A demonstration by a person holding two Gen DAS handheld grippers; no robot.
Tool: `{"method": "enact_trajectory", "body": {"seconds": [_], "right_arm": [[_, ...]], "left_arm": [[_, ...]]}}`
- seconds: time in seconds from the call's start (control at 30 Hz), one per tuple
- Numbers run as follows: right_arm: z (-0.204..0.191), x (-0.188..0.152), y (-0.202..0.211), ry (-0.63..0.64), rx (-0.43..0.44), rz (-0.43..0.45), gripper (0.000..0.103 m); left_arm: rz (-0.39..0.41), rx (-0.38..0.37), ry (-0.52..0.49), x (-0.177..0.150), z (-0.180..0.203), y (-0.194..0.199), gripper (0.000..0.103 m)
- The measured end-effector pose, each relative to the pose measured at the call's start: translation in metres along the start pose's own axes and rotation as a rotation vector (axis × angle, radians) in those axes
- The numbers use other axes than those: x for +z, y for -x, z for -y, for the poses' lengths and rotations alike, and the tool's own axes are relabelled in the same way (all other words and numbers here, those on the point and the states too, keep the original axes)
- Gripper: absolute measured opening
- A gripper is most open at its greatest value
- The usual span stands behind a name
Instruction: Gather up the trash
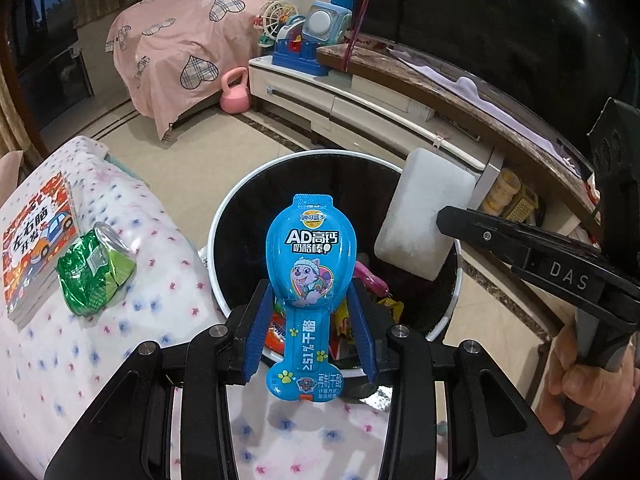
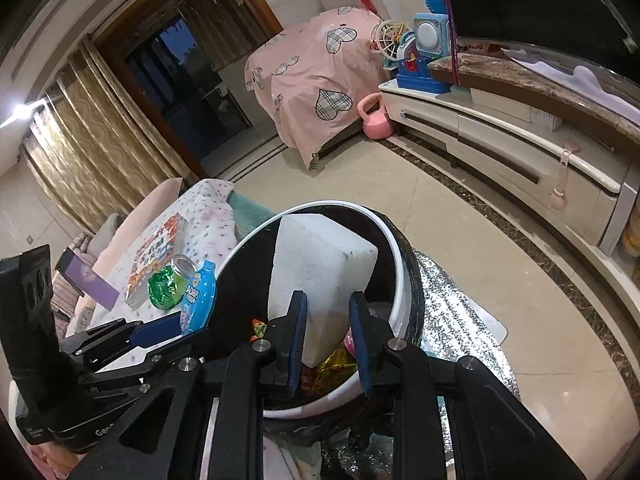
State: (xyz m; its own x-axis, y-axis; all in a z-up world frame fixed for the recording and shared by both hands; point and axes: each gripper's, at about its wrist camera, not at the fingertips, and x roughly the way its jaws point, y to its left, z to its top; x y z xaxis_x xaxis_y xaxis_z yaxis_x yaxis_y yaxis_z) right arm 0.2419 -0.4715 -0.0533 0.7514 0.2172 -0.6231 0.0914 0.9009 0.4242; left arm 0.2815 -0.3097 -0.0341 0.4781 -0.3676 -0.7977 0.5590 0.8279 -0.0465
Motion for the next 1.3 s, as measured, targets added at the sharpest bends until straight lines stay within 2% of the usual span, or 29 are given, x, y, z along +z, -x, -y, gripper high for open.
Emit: {"method": "enact_trajectory", "body": {"seconds": [0.23, 0.3, 0.33, 0.37, 0.43, 0.63, 0.7, 0.77, 0.83, 0.93, 1.03, 1.2, 1.3], "right_arm": [[-0.002, 0.004, -0.006, 0.012, -0.019, -0.013, 0.026], [-0.003, 0.004, -0.008, 0.017, -0.02, -0.021, 0.026], [-0.003, 0.004, -0.008, 0.016, -0.02, -0.023, 0.028], [-0.003, 0.004, -0.009, 0.015, -0.019, -0.025, 0.031], [-0.003, 0.004, -0.007, 0.011, -0.013, -0.019, 0.047], [-0.001, -0.003, 0.009, -0.029, 0.019, 0.023, 0.054], [-0.003, -0.007, 0.019, -0.038, 0.034, 0.046, 0.069], [-0.007, -0.013, 0.031, -0.043, 0.045, 0.079, 0.074], [-0.013, -0.019, 0.041, -0.045, 0.057, 0.104, 0.085], [-0.027, -0.029, 0.055, -0.019, 0.06, 0.144, 0.092], [-0.041, -0.041, 0.068, 0.0, 0.065, 0.173, 0.097], [-0.06, -0.062, 0.085, -0.003, 0.1, 0.207, 0.097], [-0.071, -0.075, 0.092, 0.012, 0.097, 0.223, 0.1]], "left_arm": [[-0.016, -0.006, 0.013, 0.003, -0.004, -0.003, 0.039], [-0.025, -0.008, 0.022, 0.003, -0.006, -0.003, 0.049], [-0.022, -0.006, 0.028, 0.002, -0.007, -0.002, 0.058], [-0.01, -0.006, 0.033, 0.001, -0.008, 0.001, 0.062], [0.001, -0.01, 0.046, 0.0, -0.012, 0.007, 0.068], [0.068, -0.042, 0.126, -0.013, -0.029, 0.036, 0.069], [0.094, -0.039, 0.152, -0.021, -0.035, 0.048, 0.071], [0.119, -0.034, 0.175, -0.031, -0.039, 0.06, 0.074], [0.14, -0.019, 0.21, -0.043, -0.045, 0.071, 0.076], [0.169, -0.027, 0.28, -0.064, -0.054, 0.088, 0.078], [0.191, -0.027, 0.308, -0.081, -0.059, 0.103, 0.078], [0.243, 0.03, 0.317, -0.113, -0.064, 0.132, 0.082], [0.273, 0.03, 0.35, -0.135, -0.073, 0.149, 0.082]]}}
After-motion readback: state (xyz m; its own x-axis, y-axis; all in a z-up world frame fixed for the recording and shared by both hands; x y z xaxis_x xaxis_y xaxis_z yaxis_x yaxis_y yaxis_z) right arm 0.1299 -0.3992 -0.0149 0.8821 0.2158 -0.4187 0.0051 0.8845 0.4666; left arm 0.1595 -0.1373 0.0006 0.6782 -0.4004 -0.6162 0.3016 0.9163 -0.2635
